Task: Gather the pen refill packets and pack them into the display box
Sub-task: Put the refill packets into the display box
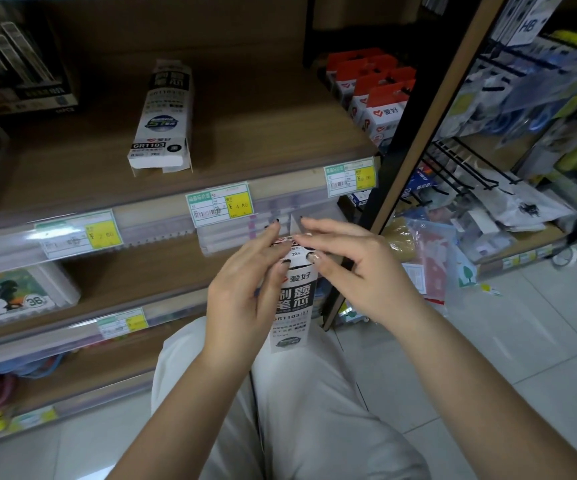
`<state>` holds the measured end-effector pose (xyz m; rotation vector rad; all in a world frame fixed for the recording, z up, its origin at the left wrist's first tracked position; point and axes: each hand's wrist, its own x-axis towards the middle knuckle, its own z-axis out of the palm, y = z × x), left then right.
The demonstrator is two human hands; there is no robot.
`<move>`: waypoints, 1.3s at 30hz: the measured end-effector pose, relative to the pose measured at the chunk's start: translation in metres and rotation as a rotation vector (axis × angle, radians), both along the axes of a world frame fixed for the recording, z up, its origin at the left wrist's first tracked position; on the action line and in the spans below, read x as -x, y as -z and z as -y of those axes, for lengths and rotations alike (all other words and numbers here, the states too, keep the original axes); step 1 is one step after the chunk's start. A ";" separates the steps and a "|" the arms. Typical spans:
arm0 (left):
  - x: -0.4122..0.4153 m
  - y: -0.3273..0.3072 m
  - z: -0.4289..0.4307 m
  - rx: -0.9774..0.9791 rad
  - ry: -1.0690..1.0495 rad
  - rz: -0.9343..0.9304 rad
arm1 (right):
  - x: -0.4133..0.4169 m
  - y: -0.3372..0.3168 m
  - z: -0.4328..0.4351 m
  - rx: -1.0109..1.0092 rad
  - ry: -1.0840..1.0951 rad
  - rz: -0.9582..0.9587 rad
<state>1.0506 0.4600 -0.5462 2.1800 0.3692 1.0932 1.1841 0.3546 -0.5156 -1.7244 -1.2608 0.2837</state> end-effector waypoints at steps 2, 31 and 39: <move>0.000 -0.002 -0.005 -0.035 0.039 -0.017 | -0.005 0.000 0.003 0.016 -0.018 0.096; 0.014 -0.021 -0.021 0.065 0.157 -0.050 | -0.009 -0.001 -0.003 0.010 -0.214 -0.225; 0.016 -0.017 -0.028 -0.297 0.183 -0.122 | -0.012 -0.004 0.001 0.039 -0.268 -0.250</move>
